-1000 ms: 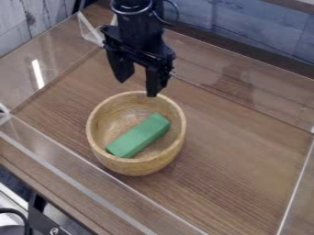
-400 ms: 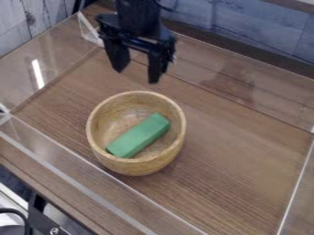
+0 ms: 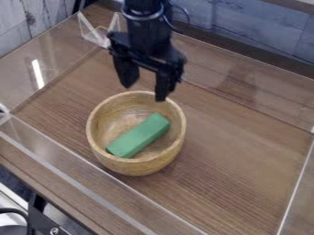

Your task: Put green stick into wooden bowl

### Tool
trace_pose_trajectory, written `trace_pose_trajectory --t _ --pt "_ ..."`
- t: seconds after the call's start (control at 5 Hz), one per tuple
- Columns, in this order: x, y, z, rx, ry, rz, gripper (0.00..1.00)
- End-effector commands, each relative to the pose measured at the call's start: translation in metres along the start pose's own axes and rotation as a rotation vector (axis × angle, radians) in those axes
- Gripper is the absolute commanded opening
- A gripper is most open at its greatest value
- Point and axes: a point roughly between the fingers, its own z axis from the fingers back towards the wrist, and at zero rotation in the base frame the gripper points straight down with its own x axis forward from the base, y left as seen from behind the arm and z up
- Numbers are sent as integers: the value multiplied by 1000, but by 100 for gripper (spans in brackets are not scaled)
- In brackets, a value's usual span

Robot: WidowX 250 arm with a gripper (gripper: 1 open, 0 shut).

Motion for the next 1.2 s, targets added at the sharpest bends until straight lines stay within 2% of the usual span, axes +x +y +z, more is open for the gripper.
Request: trace_pose_trajectory --t 0.0,0.2,0.6,1.0 --pt "13 12 25 11 -61 21 100" --pt "11 13 25 3 -67 31 100" --pt "-3 23 8 4 -55 29 100" --pt "15 11 9 7 -57 135 100"
